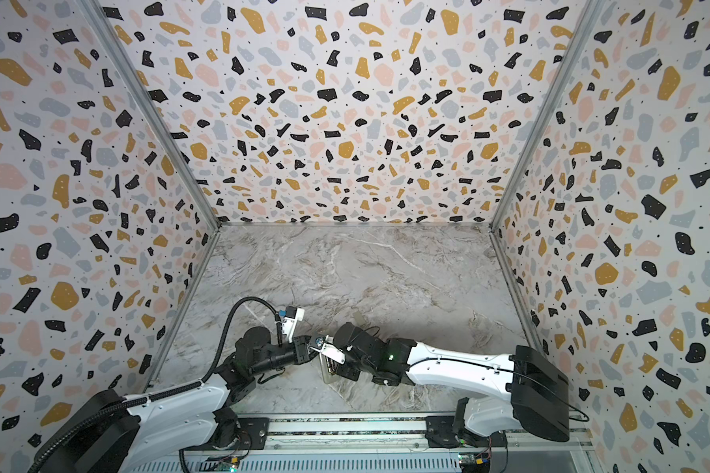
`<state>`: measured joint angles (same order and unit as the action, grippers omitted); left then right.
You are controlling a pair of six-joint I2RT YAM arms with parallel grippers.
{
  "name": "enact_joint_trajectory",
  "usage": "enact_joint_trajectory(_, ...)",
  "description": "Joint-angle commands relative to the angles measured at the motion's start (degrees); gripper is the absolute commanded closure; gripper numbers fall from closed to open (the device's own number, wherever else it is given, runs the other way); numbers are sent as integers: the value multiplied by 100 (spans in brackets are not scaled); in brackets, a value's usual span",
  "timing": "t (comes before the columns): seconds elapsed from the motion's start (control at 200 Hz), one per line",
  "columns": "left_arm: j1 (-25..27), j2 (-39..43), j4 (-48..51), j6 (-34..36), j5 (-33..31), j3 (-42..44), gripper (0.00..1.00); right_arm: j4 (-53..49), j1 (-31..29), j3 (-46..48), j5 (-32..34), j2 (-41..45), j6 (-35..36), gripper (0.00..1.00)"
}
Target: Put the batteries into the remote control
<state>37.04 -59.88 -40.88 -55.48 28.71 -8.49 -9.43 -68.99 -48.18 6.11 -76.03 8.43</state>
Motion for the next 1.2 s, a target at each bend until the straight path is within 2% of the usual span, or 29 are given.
enact_joint_trajectory(0.0, 23, 11, -416, 55, 147, -153, 100, -130, 50, -42, 69, 120, -37, 94)
enact_joint_trajectory(0.43, 23, -59, -436, 64, 144, -155, 100, 115, 42, -41, -608, -25, -28, 94)
enact_joint_trajectory(1.196, 23, 84, -518, 11, 258, -179, 100, 176, 139, 3, -133, -821, -65, 96)
